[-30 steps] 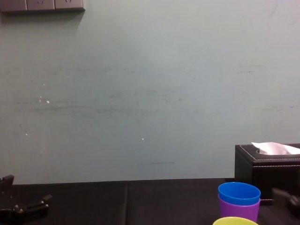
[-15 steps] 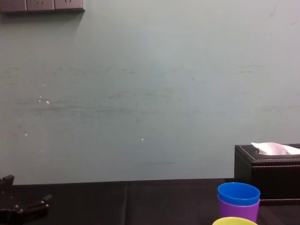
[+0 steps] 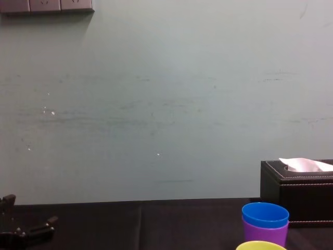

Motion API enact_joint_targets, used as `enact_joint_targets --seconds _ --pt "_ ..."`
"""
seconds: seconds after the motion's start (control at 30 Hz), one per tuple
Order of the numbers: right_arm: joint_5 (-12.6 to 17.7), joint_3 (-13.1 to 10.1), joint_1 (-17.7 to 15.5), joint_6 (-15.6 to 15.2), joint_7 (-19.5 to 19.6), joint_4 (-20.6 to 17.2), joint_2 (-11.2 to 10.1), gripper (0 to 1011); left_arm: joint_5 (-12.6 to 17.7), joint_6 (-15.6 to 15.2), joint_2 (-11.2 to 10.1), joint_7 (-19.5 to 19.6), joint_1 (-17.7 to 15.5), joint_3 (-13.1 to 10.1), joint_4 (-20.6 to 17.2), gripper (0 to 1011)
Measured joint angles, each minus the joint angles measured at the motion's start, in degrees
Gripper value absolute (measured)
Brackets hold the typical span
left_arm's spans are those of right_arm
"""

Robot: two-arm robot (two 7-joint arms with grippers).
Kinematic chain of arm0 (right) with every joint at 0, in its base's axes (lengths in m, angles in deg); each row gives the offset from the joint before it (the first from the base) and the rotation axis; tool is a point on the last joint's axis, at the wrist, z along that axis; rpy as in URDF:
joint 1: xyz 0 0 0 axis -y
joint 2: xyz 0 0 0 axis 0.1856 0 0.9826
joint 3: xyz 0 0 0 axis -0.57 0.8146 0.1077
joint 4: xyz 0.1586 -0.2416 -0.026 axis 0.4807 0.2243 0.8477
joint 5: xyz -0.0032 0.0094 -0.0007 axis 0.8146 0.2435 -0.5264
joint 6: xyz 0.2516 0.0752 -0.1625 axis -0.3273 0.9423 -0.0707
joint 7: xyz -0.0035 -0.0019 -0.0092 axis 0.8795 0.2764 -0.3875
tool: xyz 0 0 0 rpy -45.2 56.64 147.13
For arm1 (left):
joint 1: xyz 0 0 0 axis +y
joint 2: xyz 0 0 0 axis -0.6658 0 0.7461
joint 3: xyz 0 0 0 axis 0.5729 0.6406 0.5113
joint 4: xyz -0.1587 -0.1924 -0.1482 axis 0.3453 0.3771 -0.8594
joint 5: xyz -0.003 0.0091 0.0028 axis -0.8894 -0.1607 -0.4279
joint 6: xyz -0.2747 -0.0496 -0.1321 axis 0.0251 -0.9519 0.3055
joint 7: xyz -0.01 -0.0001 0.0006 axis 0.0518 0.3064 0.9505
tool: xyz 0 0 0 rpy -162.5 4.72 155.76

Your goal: Stack the three plastic cups sequentially using one hand.

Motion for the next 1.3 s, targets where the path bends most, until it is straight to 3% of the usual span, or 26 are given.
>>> enact_joint_targets --seconds 0.77,1.3 --pt "-2.9 4.8 9.5 0.5 1.4 8.0 5.8 1000 0.0 0.0 0.0 0.0 0.0 0.0 0.0 1011" --pt "-4.8 6.3 12.8 0.8 1.8 10.8 7.7 1002 0.0 0.0 0.0 0.0 0.0 0.0 0.0 1011"
